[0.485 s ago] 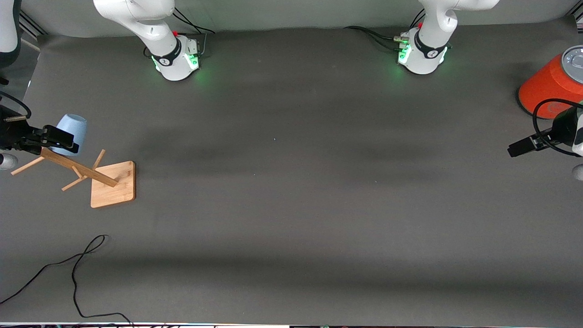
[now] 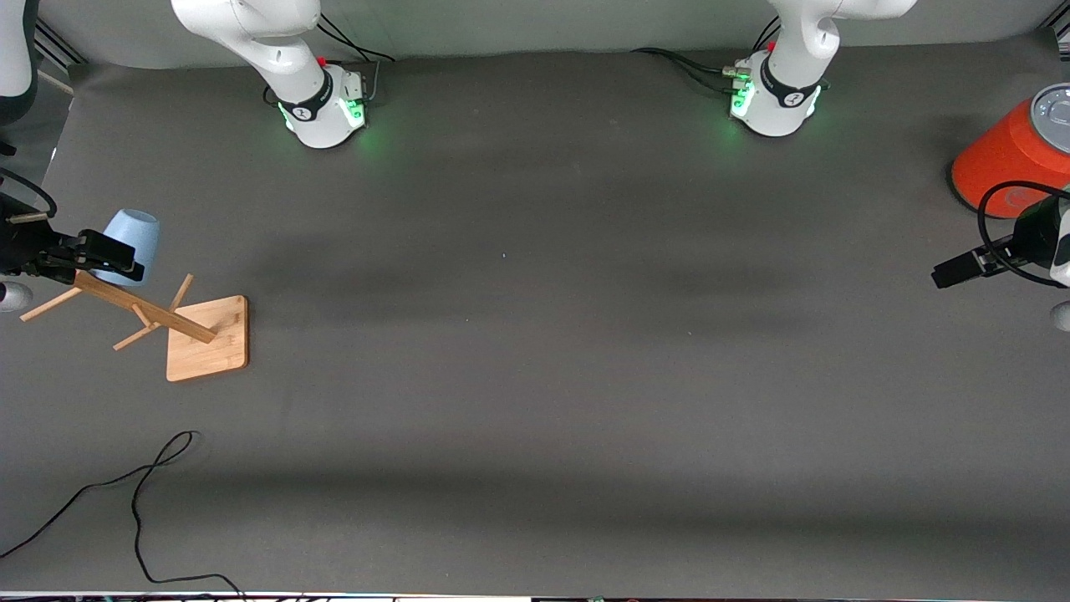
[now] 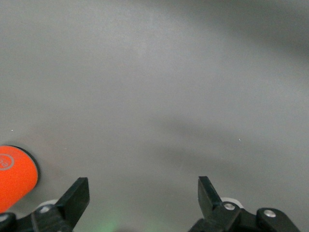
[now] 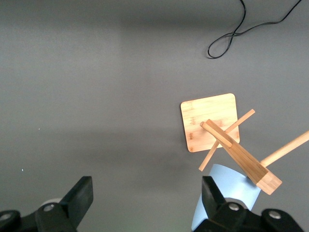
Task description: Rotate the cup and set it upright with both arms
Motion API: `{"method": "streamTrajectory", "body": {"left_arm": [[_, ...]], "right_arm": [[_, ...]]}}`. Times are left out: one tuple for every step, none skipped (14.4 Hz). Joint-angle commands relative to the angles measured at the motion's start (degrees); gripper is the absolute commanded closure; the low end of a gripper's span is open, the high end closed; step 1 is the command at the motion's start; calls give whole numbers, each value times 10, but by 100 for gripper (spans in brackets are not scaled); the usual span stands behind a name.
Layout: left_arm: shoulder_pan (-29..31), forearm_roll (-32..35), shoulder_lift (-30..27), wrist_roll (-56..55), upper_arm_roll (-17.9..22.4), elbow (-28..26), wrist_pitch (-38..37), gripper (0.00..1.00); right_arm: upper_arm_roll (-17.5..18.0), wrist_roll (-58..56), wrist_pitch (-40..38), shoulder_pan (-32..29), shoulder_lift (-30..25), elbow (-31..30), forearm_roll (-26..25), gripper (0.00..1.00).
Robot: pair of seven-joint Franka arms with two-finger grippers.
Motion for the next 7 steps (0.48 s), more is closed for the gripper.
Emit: {"method": "streamTrajectory", "body": {"left_arm": [[-1, 0, -7, -2, 1, -3, 5, 0], [-1, 0, -8, -2, 1, -3, 3, 0], [-1, 0, -8, -2, 1, -3, 3, 0], [-1, 0, -8, -2, 1, -3, 3, 0], [-1, 0, -8, -2, 1, -3, 3, 0], [-1, 0, -8, -2, 1, -3, 3, 0], [-1, 0, -8, -2, 1, -3, 4, 0]], "right_arm": [[-24, -15, -12, 0, -23, -19, -6, 0], [-42, -10, -10, 0, -39, -40, -5, 0], [-57, -8, -10, 0, -51, -56, -5, 0], [-79, -6, -10, 0, -65, -75, -5, 0], [-99, -2, -10, 0, -79, -93, -3, 0], [-119, 4, -9, 0, -92, -109, -3, 0], [-136, 12, -8, 0, -102, -124, -3, 0]]}}
